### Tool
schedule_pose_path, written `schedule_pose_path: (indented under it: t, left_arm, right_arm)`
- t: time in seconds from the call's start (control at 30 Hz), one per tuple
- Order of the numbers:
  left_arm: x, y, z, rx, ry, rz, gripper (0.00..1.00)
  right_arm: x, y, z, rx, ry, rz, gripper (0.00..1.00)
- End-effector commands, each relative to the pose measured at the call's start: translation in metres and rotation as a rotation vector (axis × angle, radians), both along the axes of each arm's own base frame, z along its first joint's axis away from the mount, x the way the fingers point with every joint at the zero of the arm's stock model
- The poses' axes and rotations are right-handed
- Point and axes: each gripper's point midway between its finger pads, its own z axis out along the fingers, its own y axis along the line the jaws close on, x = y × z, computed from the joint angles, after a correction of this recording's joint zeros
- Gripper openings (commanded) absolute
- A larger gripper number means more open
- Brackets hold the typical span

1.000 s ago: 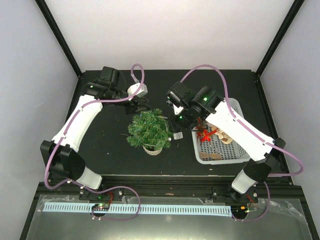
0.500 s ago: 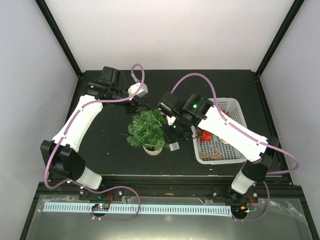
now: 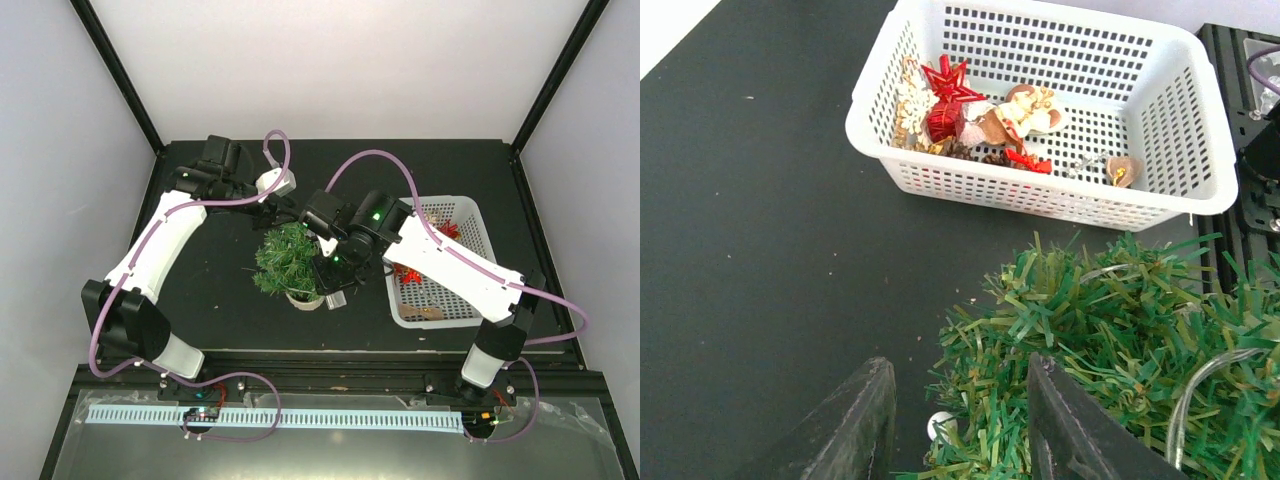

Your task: Decorate the small christmas tree

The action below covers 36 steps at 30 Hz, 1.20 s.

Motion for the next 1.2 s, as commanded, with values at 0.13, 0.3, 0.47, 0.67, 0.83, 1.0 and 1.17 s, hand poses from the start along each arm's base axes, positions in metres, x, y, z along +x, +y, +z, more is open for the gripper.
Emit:
schedule_pose_path:
  t: [0.13, 0.3, 0.47, 0.67, 0.83, 1.0, 1.17]
  left_arm:
    - [-0.002, 0.001, 0.001, 0.009, -0.014, 0.005, 0.38]
    - [-0.003, 0.003, -0.001, 0.016, -0.010, 0.013, 0.38]
    - [0.001, 0.006, -0.003, 0.012, 0.001, 0.041, 0.38]
    - [0.014, 0.017, 0.005, -0.014, 0.007, 0.113, 0.37]
    - [0.026, 0.035, 0.023, -0.063, 0.035, 0.184, 0.39]
    - [0.037, 0.062, 0.037, -0.070, 0.046, 0.271, 0.44]
    - [0.044, 0.104, 0.057, -0.074, 0.026, 0.427, 0.63]
  right_arm:
    - [-0.001, 0.004, -0.001, -0.010, -0.006, 0.008, 0.49]
    - [0.004, 0.001, -0.002, -0.021, -0.034, -0.010, 0.51]
    - [0.014, -0.002, 0.010, -0.014, -0.094, -0.034, 0.52]
    - [0.034, -0.016, 0.041, 0.042, -0.194, -0.111, 0.62]
    - [0.054, -0.040, 0.063, 0.054, -0.299, -0.199, 0.67]
    - [0.067, -0.059, 0.074, 0.070, -0.357, -0.261, 0.67]
    - [0.076, -0.061, 0.070, 0.105, -0.384, -0.262, 0.63]
